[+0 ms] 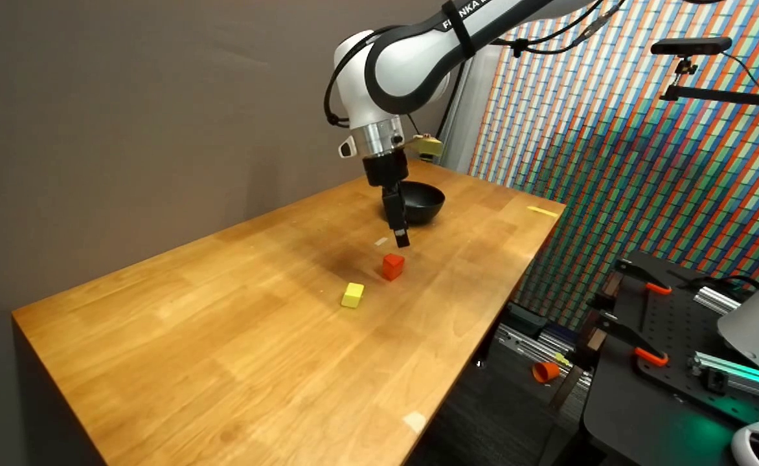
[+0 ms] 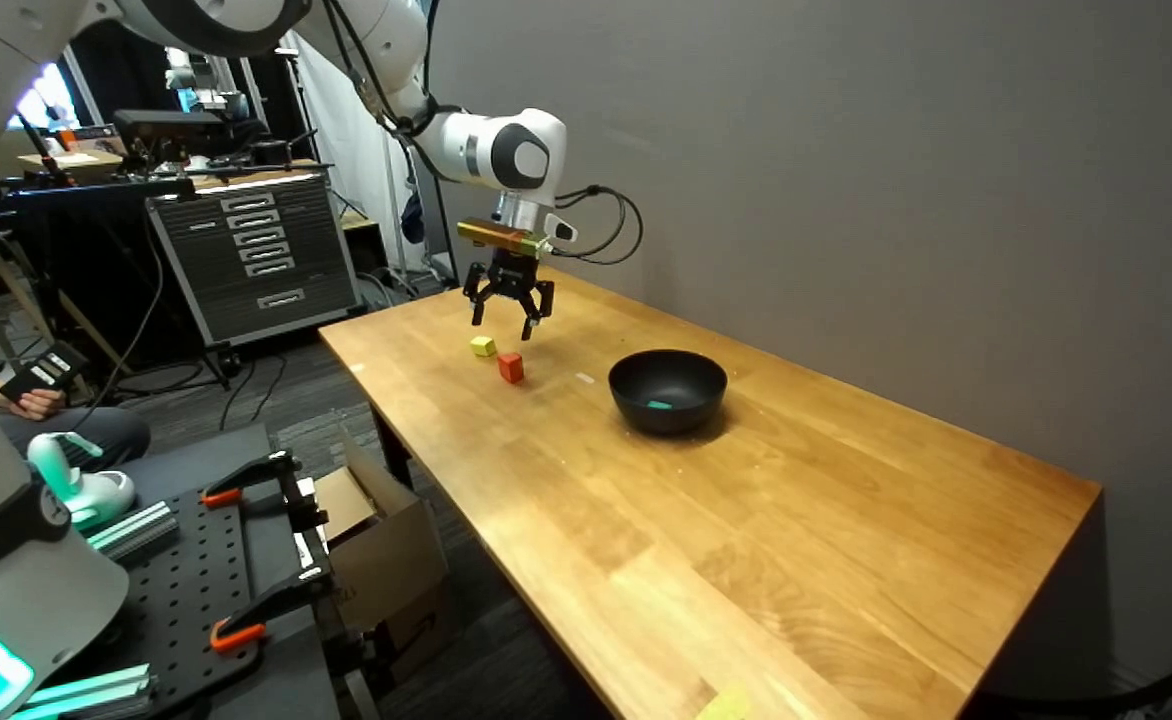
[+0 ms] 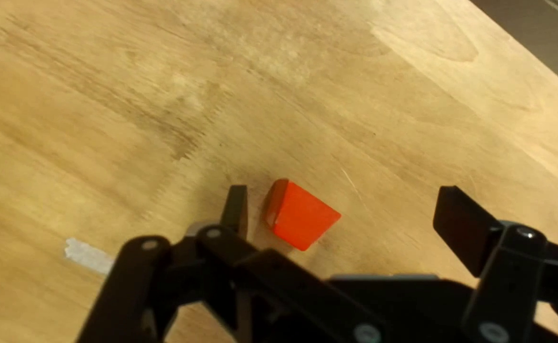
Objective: Put the green and orange blocks in the bowl
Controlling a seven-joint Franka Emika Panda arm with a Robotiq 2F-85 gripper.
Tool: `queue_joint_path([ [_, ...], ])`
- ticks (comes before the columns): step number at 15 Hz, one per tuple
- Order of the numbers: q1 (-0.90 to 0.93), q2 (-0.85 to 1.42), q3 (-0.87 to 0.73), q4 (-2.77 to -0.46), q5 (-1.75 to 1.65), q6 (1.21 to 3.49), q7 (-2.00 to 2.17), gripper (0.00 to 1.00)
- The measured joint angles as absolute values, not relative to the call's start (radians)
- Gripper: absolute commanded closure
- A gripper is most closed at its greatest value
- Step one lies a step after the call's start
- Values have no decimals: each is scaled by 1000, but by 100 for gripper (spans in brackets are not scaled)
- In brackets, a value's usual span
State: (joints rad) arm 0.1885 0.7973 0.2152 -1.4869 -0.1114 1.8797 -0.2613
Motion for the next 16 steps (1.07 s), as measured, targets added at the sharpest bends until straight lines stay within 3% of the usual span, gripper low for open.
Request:
queue_joint_path([
  [16, 239, 786, 196, -1674, -295, 2109, -285, 0],
])
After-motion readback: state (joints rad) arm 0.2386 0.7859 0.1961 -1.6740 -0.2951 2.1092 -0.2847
